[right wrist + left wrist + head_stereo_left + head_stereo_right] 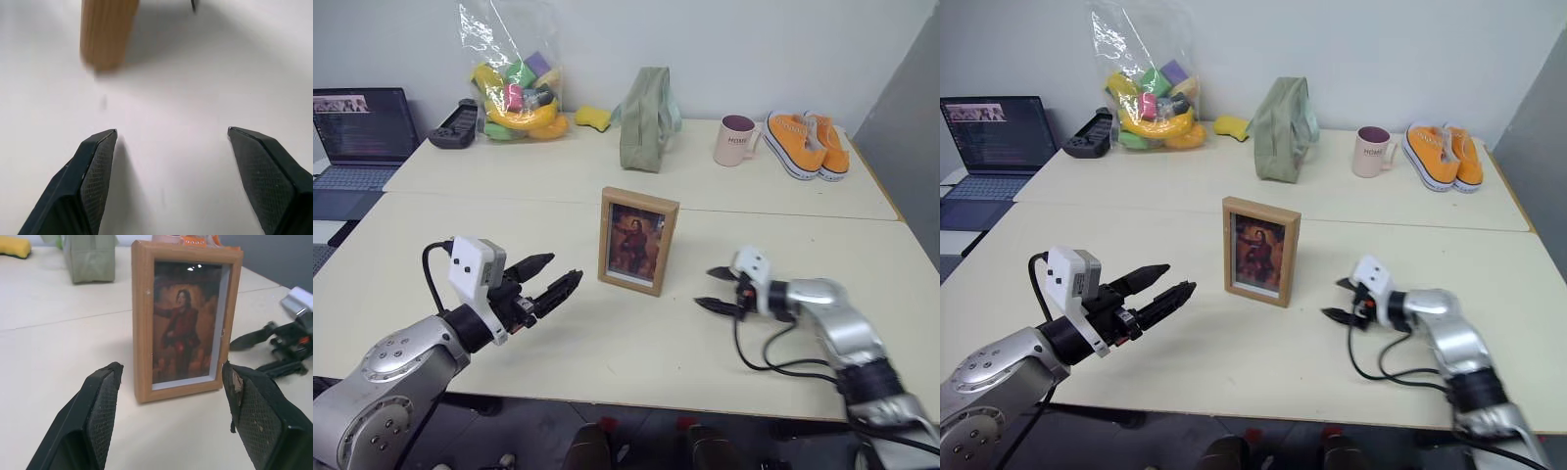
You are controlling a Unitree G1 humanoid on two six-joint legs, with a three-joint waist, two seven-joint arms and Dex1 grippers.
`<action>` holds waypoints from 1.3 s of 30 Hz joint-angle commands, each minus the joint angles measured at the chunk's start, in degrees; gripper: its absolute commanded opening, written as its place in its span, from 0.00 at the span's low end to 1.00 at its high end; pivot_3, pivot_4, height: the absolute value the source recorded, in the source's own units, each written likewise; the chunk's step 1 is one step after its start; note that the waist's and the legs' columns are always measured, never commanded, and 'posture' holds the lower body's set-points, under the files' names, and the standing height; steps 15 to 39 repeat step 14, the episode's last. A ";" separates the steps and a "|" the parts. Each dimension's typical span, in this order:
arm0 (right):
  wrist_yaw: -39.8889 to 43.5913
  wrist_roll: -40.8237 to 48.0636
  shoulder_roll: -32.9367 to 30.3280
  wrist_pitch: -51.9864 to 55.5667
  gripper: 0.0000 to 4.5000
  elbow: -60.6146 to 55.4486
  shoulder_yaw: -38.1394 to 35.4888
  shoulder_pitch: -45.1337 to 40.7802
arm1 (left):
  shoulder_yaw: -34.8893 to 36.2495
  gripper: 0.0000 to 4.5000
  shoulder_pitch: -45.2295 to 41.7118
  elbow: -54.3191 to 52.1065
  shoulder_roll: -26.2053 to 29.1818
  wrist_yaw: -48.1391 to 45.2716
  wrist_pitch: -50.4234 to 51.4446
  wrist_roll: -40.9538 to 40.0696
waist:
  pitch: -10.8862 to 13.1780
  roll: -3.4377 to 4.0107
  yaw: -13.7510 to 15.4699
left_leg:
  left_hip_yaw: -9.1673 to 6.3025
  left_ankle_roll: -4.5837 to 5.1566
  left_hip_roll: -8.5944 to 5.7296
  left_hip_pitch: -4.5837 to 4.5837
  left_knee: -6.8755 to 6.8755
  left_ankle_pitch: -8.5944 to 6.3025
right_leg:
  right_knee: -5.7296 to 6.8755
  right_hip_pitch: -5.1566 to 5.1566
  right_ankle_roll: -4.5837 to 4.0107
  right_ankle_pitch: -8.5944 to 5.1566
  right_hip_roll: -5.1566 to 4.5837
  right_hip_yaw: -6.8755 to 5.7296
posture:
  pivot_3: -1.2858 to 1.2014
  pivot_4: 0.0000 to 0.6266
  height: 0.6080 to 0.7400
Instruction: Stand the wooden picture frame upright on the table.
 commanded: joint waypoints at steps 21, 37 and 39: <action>-5.47 11.88 -8.52 17.38 0.85 -31.35 -10.37 2.46 | -0.52 0.77 -5.58 4.67 0.88 -6.71 0.37 -0.45 | 0.01 -0.04 -1.09 | 0.06 0.01 0.01 0.08 -0.16 0.00 | -0.09 0.01 0.01 0.01 0.01 0.04 | 0.52 0.24 1.00; -5.47 11.88 -8.52 17.38 0.85 -31.35 -10.37 2.46 | -0.52 0.77 -5.58 4.67 0.88 -6.71 0.37 -0.45 | 0.01 -0.04 -1.09 | 0.06 0.01 0.01 0.08 -0.16 0.00 | -0.09 0.01 0.01 0.01 0.01 0.04 | 0.52 0.24 1.00; -5.47 11.88 -8.52 17.38 0.85 -31.35 -10.37 2.46 | -0.52 0.77 -5.58 4.67 0.88 -6.71 0.37 -0.45 | 0.01 -0.04 -1.09 | 0.06 0.01 0.01 0.08 -0.16 0.00 | -0.09 0.01 0.01 0.01 0.01 0.04 | 0.52 0.24 1.00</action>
